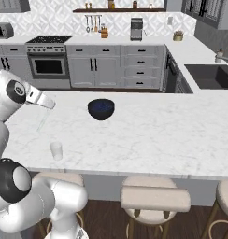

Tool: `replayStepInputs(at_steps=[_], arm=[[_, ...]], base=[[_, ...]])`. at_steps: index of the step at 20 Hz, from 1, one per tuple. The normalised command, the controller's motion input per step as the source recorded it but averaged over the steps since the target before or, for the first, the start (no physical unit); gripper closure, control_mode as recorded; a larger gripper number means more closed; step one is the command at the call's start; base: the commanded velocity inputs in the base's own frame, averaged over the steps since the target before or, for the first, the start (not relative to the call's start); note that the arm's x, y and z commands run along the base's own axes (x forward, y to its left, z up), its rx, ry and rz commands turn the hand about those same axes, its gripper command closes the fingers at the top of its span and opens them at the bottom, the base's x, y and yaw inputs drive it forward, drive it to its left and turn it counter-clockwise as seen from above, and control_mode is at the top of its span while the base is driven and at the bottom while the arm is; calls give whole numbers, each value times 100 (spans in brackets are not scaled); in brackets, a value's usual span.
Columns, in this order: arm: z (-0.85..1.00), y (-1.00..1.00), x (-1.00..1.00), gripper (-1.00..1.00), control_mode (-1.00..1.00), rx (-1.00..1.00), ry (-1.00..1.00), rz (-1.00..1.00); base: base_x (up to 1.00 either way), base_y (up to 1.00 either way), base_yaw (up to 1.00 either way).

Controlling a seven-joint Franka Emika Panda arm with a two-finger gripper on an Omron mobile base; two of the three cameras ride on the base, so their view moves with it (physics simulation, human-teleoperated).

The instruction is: Take a straw from the drawer in front and place it inside the glass cup on the dining counter.

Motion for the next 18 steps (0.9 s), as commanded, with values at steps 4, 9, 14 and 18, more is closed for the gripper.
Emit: replayStepInputs(at_steps=[4, 9, 14, 18], arm=[[-17, 32, 0, 100, -100, -44, -12, -19], [-18, 22, 0, 100, -100, -44, -12, -17], [-14, 8, -1, 100, -100, -37, -17, -14], [-18, 2, 0, 100, -100, -22, -20, -11]], base=[[0, 0, 0], [0, 0, 0], [0, 0, 0], [0, 0, 0]])
